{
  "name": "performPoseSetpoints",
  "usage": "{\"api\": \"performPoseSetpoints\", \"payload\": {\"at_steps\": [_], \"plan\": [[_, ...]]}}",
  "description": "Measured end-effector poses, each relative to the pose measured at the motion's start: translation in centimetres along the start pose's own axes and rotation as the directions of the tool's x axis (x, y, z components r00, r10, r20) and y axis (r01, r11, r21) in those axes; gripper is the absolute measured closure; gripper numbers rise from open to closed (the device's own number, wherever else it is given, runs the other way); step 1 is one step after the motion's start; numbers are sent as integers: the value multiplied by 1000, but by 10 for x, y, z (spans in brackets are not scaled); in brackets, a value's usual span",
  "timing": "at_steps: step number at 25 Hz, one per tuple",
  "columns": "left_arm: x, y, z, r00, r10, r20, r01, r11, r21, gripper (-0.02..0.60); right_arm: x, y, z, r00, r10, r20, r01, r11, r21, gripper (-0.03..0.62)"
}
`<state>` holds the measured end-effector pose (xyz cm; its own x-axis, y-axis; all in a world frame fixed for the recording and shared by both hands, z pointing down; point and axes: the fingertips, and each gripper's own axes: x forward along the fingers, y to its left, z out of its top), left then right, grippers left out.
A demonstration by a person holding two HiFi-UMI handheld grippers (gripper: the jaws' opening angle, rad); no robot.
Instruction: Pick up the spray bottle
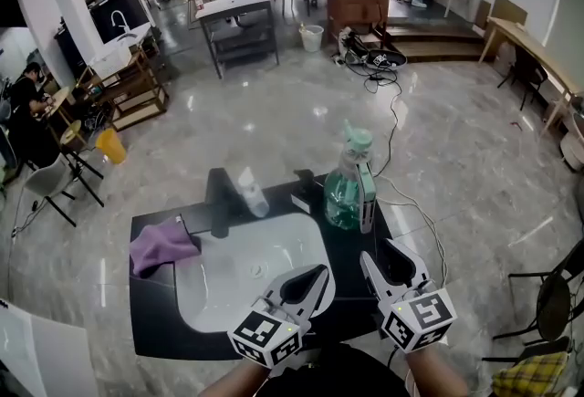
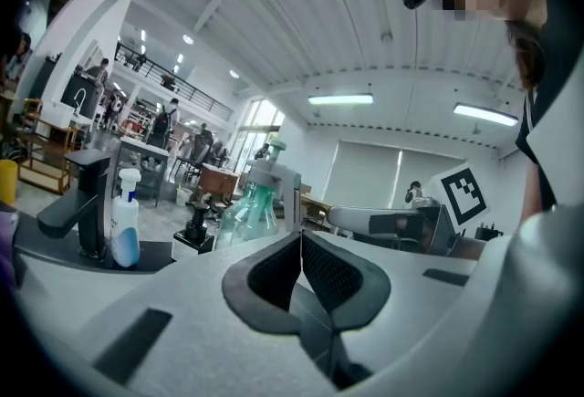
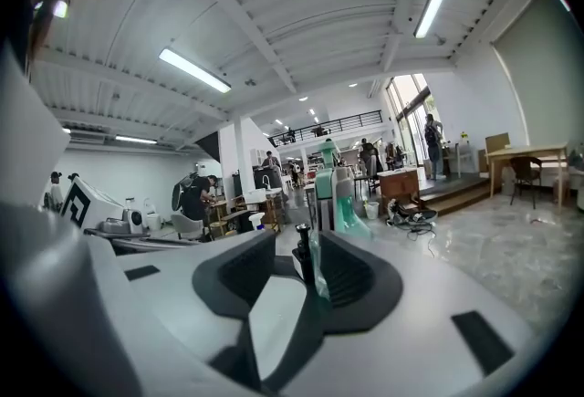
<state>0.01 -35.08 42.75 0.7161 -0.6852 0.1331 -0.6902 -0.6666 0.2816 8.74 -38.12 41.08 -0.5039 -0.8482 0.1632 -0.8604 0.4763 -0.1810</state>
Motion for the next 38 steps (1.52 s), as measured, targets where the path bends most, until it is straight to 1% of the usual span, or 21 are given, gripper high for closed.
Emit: {"api": "performPoseSetpoints", "payload": {"at_steps": [6, 12, 18, 24, 28, 32, 38], "plan": [[13, 8, 11, 1000, -2, 13, 2, 1000, 15, 575, 17, -13, 18, 999, -30, 30, 31, 998, -46, 459], [23, 20, 19, 1000, 9, 24, -10, 999, 34, 575, 35, -24, 30, 997, -55, 54, 59, 995, -77, 403], [30, 33, 22, 999, 34, 33, -35, 998, 47, 574, 57, -29, 39, 996, -62, 72, 69, 993, -98, 383], [39, 42, 25, 999, 31, 33, -32, 998, 54, 574, 77, -34, 46, 992, -92, 87, 102, 988, -116, 375], [49, 46, 26, 999, 26, 25, -28, 997, 74, 574, 87, -41, 45, 991, -105, 86, 114, 987, -110, 376], [59, 50, 29, 999, 27, 31, -29, 997, 71, 574, 95, -45, 45, 991, -108, 83, 116, 988, -97, 375], [68, 59, 33, 998, 51, 42, -53, 996, 66, 574, 108, -49, 46, 990, -117, 84, 124, 988, -92, 376]]}}
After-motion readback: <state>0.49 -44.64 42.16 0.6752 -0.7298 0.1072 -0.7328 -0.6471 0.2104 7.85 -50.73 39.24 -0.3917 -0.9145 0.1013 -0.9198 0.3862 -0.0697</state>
